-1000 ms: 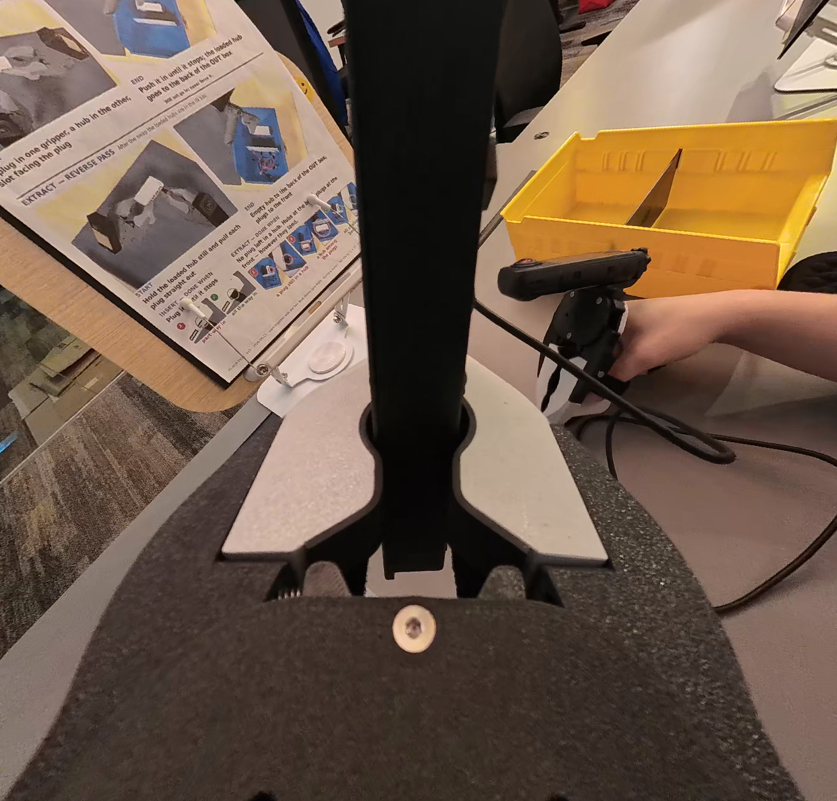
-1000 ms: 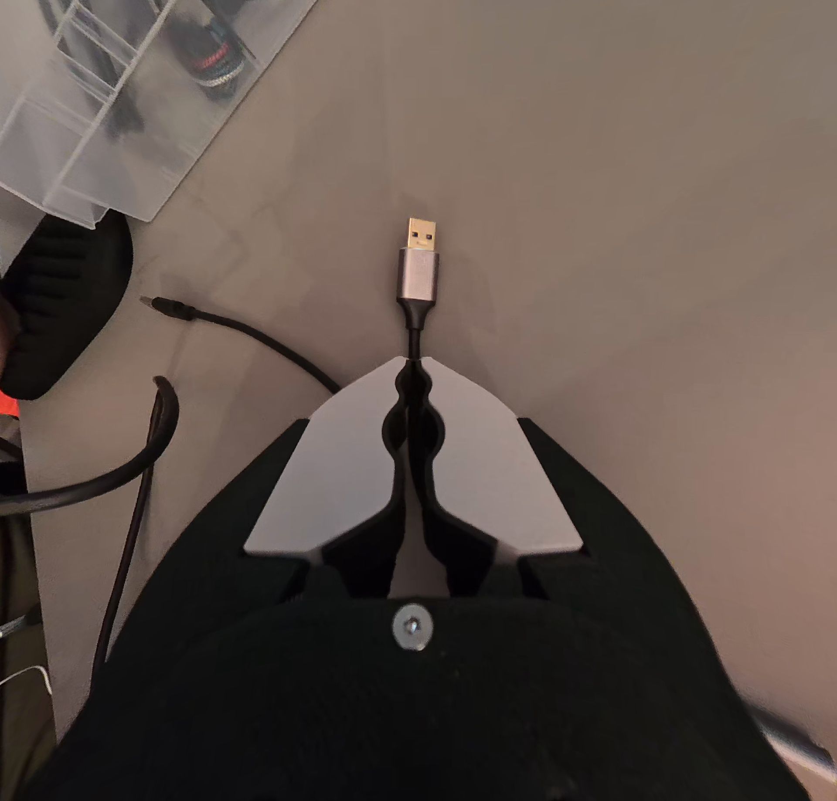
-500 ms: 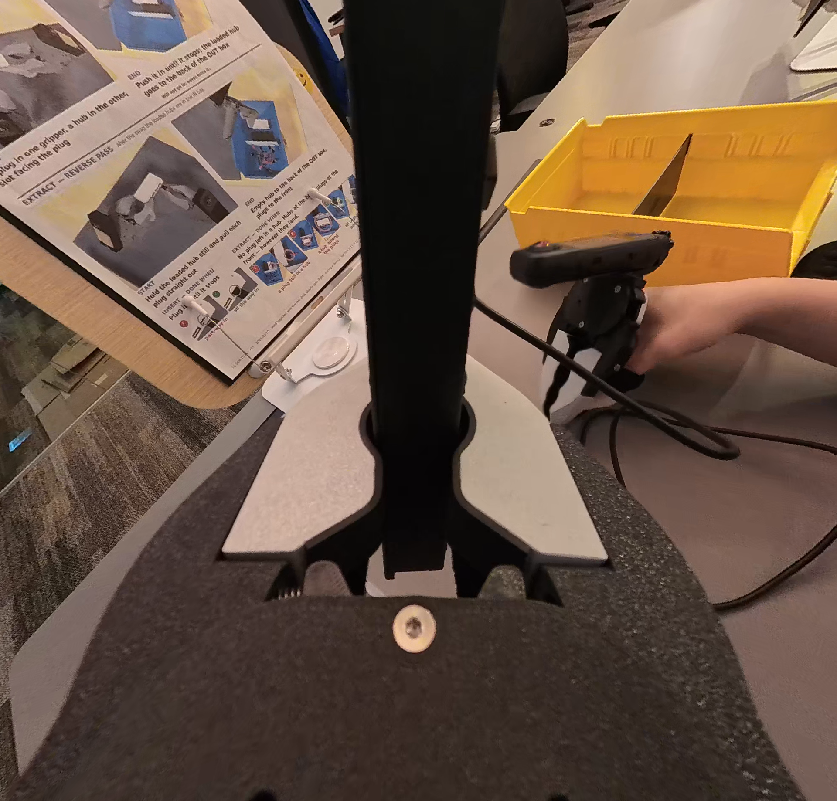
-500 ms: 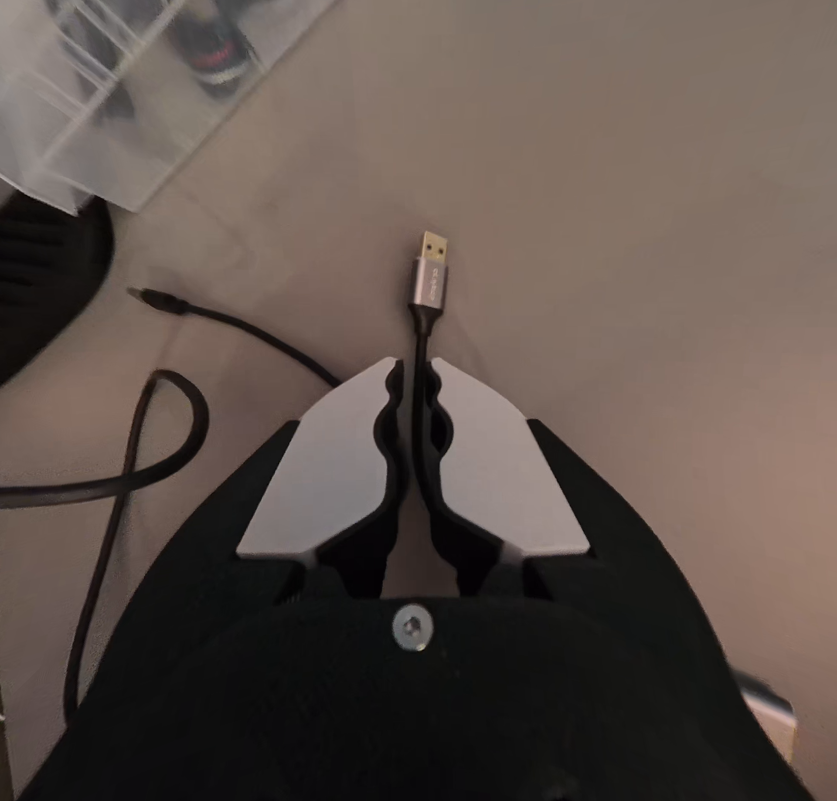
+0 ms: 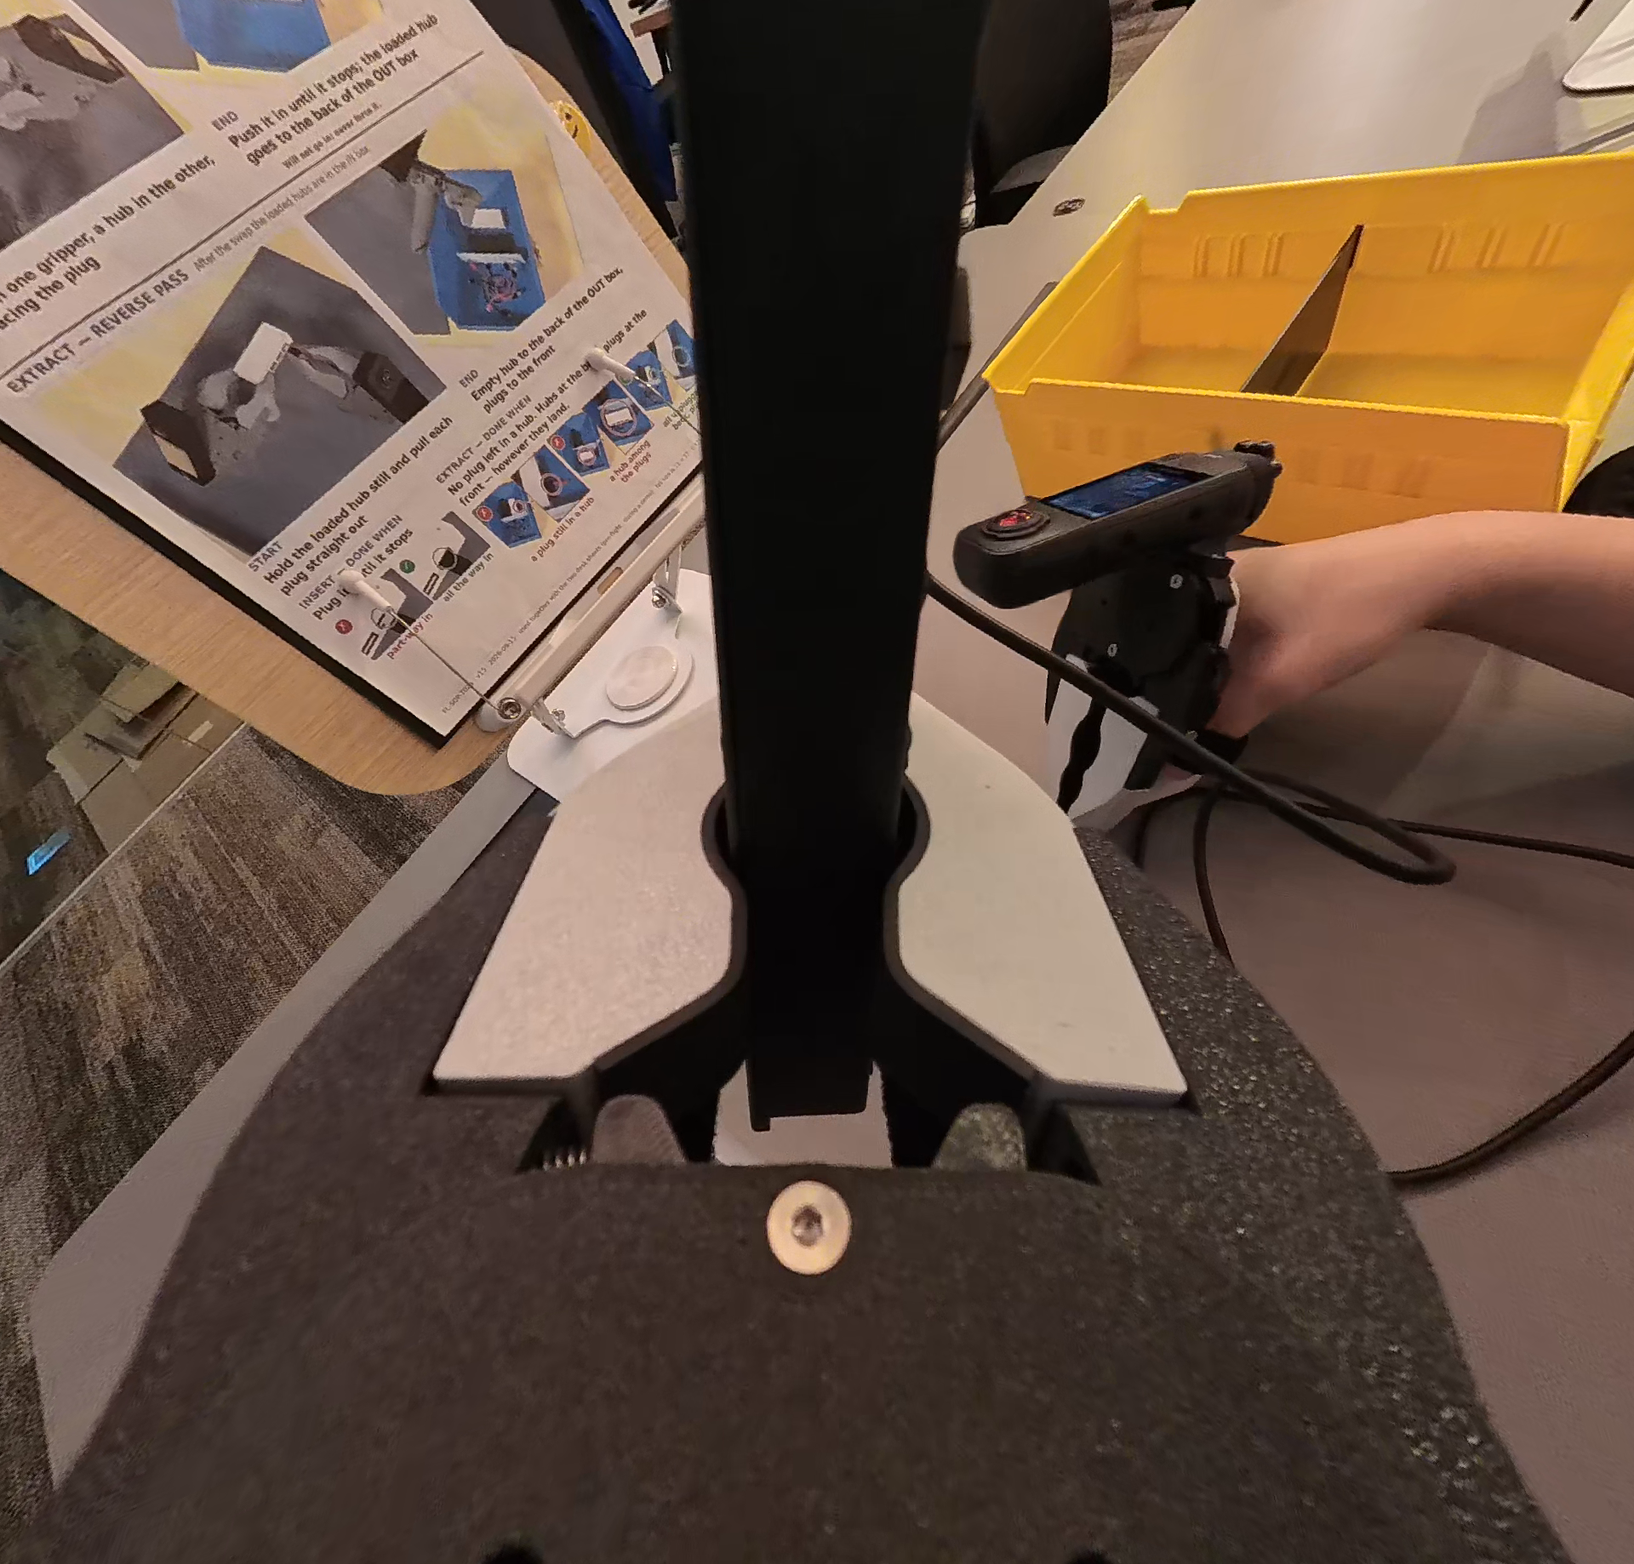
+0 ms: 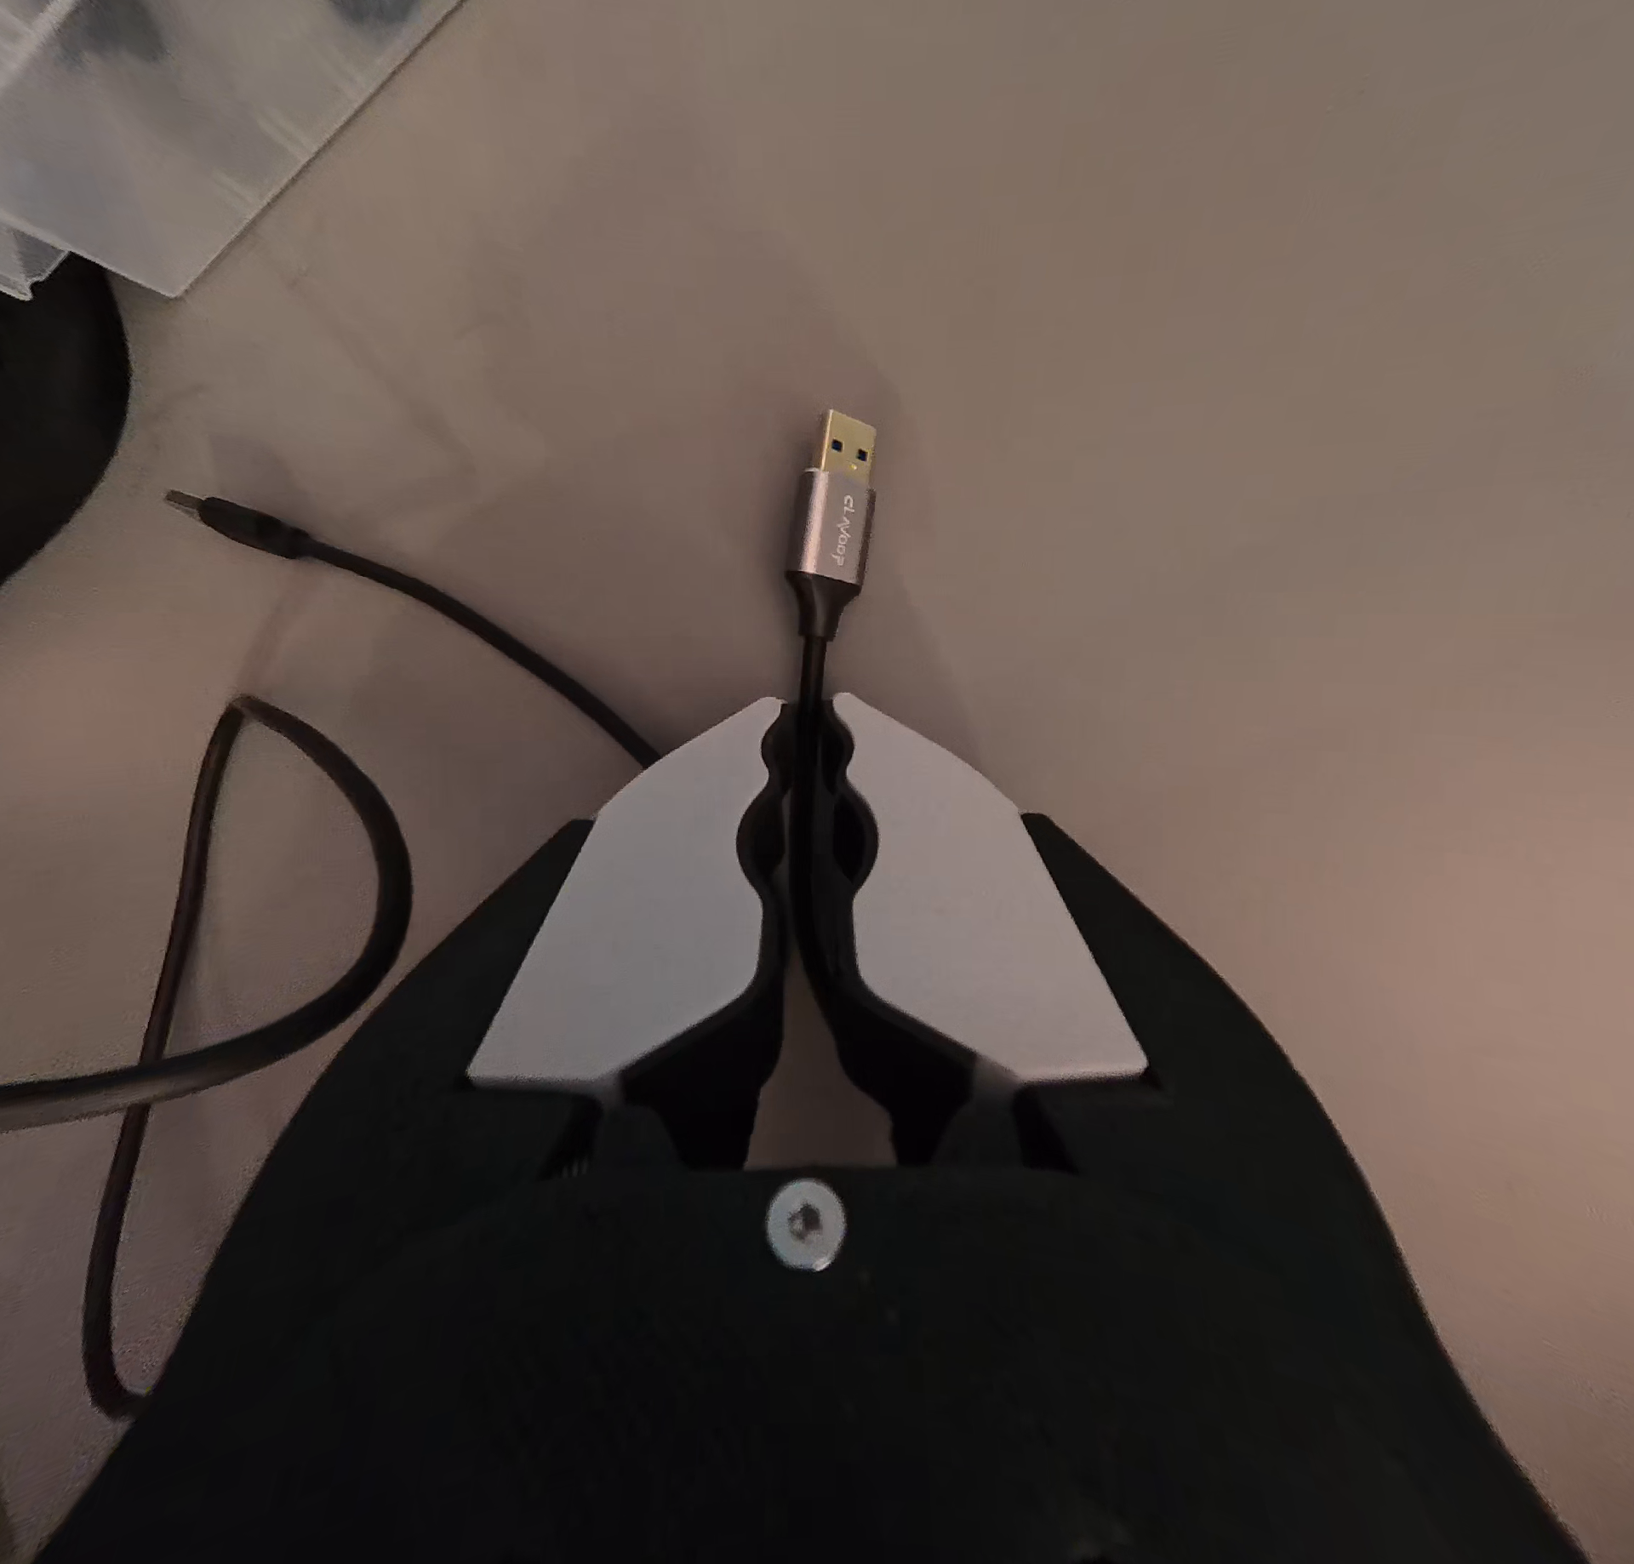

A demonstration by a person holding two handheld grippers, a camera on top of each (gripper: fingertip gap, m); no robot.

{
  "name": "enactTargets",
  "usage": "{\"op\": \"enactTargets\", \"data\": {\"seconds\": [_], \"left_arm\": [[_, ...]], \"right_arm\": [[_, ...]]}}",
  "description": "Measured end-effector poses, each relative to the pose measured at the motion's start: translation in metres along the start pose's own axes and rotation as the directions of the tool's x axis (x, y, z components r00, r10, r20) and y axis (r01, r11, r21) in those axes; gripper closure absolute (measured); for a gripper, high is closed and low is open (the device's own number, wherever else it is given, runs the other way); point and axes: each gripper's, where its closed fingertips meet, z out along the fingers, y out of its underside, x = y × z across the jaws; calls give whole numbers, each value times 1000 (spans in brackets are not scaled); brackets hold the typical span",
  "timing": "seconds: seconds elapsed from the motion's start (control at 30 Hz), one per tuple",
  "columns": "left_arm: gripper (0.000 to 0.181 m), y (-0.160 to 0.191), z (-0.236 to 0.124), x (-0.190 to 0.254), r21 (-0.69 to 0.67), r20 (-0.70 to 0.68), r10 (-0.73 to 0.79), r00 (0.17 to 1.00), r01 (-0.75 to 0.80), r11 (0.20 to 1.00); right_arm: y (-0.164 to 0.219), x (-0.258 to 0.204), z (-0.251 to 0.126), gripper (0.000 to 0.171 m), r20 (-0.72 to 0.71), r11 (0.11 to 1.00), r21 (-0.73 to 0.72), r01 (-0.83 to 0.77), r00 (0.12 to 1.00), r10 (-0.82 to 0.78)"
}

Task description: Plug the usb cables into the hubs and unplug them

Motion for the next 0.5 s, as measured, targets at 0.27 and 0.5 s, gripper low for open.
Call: {"op": "enactTargets", "data": {"seconds": [0.27,0.5], "left_arm": [[155,2,1,-1,-12,7,3,1000,-3,1000],[155,1,0,-1,-13,12,8,1000,-8,1000]], "right_arm": [[0,-3,0,157,-13,1000,-9,3,1000,-3],[1,1,1,164,-126,998,-52,41,991,-47]]}}
